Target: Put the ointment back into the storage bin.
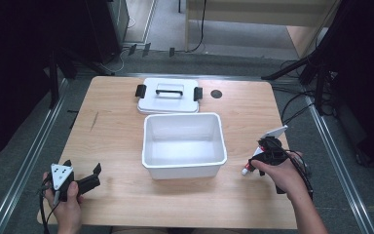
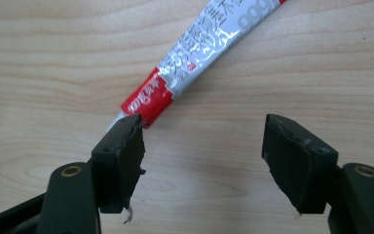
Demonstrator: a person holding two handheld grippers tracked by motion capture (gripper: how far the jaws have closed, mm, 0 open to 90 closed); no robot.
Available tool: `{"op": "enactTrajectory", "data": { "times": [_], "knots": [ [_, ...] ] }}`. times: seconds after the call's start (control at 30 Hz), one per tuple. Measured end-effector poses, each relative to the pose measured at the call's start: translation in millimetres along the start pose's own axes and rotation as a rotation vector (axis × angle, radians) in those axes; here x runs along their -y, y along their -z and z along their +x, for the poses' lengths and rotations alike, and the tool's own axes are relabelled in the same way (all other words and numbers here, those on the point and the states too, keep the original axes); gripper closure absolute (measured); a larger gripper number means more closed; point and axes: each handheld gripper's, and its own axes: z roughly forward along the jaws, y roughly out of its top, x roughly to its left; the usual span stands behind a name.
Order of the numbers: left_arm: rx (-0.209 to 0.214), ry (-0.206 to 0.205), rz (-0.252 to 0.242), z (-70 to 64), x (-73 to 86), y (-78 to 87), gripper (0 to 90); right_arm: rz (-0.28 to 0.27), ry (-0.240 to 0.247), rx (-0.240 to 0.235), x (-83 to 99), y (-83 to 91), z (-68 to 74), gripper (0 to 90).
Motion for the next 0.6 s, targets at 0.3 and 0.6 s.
{"op": "enactTrajectory", "data": {
  "times": [0.3,0.6],
  "knots": [
    [0.002,0.002,-0.001,0.0,0.1,0.1,0.0,0.104,-0.133,-0.033,-24.5,-8.5,-3.0,37.5],
    [0.007,0.004,0.003,0.6,-0.1,-0.2,0.0,0.147,-0.157,-0.002,-37.3,-17.4,9.0,44.7]
  ]
}}
